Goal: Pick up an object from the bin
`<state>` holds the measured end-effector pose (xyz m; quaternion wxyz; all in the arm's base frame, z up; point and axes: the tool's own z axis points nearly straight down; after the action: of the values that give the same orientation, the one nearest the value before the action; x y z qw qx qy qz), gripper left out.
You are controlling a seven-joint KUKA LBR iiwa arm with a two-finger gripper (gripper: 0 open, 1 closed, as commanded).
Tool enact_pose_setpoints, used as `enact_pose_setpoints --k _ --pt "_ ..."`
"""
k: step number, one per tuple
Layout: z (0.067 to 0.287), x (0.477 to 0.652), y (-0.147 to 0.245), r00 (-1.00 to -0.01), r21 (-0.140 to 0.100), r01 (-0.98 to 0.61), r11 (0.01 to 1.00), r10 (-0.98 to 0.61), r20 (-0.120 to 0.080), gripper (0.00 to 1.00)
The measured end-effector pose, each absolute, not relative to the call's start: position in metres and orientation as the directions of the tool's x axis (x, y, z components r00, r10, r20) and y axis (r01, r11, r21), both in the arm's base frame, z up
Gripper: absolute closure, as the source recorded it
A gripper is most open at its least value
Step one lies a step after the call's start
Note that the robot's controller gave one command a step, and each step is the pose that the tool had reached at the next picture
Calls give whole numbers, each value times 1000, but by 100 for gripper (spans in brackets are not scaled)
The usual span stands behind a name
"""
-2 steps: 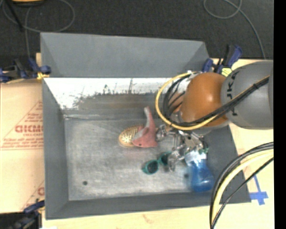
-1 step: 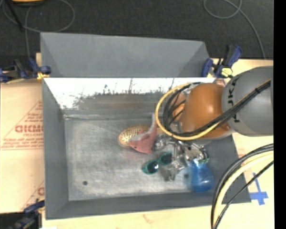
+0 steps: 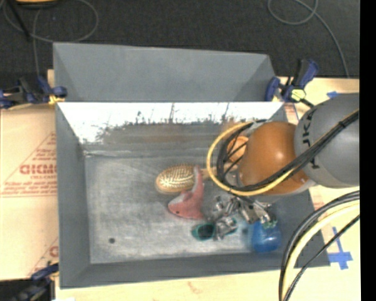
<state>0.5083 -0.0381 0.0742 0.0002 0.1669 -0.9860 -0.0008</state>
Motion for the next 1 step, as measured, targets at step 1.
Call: enact_pose_setpoints --k 1 --pt "74 511 -38 -947 1 -321 947 -321 -1 100"
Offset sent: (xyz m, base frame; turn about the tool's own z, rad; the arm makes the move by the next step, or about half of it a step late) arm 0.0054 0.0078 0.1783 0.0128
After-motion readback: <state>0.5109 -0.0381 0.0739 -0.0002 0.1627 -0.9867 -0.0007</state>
